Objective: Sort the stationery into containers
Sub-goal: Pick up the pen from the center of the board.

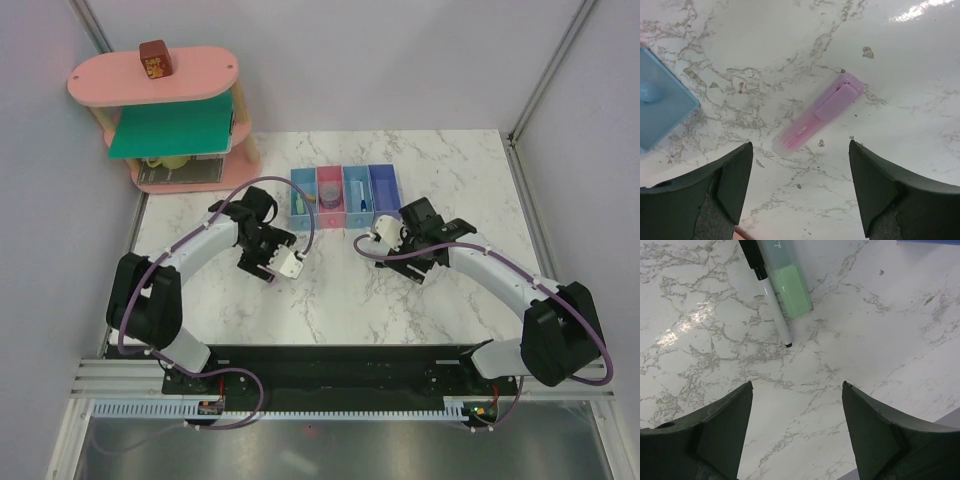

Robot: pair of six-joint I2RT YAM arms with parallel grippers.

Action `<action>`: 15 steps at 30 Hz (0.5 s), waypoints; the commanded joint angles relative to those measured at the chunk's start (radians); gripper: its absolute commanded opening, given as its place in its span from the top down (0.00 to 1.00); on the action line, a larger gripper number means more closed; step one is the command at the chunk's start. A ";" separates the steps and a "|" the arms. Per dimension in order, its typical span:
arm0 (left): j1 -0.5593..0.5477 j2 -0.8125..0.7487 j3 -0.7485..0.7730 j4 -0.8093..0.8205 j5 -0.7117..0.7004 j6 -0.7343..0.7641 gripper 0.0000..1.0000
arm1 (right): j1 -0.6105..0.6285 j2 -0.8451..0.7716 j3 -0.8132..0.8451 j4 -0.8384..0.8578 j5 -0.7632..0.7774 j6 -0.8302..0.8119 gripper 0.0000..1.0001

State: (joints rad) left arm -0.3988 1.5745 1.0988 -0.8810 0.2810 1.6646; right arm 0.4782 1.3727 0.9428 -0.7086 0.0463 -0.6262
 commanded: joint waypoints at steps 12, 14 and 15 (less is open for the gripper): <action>-0.014 0.071 -0.116 0.132 -0.098 0.394 0.17 | 0.002 -0.086 0.004 0.026 0.050 -0.003 0.20; -0.014 0.094 -0.117 0.139 -0.094 0.420 0.17 | 0.002 -0.090 0.004 0.026 0.052 0.003 0.20; -0.015 0.102 -0.117 0.142 -0.095 0.432 0.18 | 0.002 -0.095 0.002 0.027 0.053 0.005 0.20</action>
State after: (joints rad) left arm -0.4099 1.6474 0.9863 -0.7879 0.2012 1.9396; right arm 0.4782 1.3167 0.9428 -0.7010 0.0807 -0.6281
